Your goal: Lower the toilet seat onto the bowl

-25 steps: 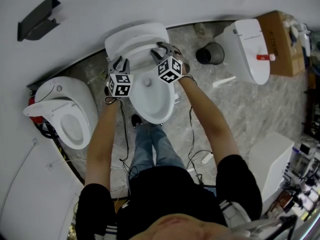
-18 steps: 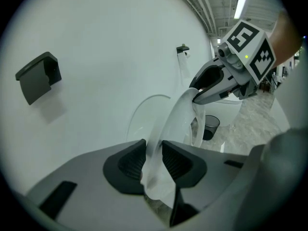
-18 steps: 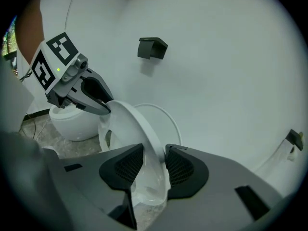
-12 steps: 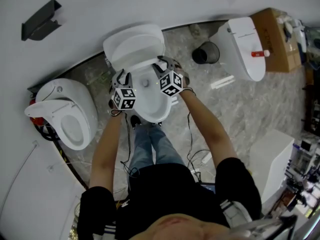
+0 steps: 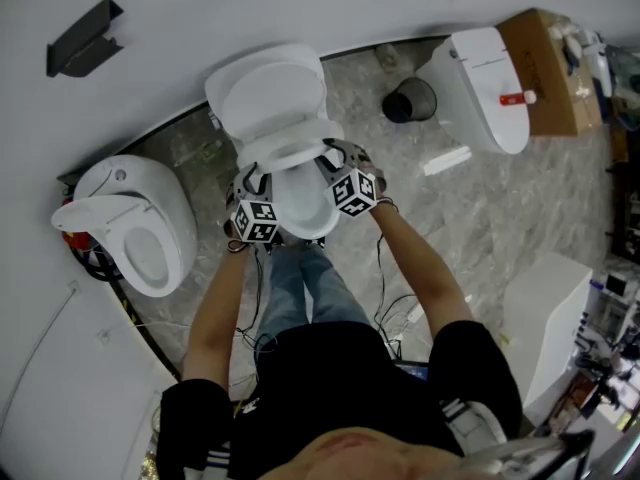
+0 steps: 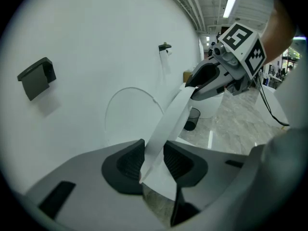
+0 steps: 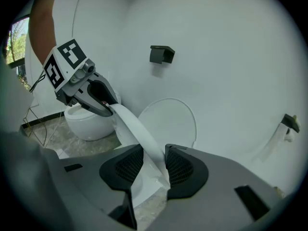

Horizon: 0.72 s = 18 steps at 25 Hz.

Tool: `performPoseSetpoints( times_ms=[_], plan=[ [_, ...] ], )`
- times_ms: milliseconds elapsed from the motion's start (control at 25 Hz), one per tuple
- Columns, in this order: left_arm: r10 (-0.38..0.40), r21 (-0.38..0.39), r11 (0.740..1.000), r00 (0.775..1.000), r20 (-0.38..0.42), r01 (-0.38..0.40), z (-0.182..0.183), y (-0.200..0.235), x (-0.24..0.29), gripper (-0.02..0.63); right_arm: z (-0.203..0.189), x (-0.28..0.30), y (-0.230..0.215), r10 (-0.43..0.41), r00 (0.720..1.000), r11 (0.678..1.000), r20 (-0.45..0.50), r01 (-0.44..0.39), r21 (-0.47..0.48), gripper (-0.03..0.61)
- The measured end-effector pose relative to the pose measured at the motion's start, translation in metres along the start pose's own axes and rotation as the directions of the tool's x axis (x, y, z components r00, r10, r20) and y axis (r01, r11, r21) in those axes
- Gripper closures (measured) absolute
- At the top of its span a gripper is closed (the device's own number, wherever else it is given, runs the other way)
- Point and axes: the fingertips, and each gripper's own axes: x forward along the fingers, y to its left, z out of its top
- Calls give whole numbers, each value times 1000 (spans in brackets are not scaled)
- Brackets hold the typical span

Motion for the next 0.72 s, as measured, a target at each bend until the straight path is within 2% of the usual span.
performPoseSetpoints(
  times_ms=[280, 560, 720],
  plan=[
    [-69, 27, 997, 997, -24, 69, -33, -42, -15, 465, -34, -25, 40, 15, 999, 997, -37, -18, -74, 425],
    [-124, 103, 986, 988, -88, 132, -69, -84, -22, 442, -74, -42, 82, 26, 997, 990, -70, -35, -137, 416],
    [-173, 169, 966, 975, -142, 196, -92, -110, -24, 424, -100, -51, 106, 23, 995, 983, -96, -40, -181, 411]
  ],
)
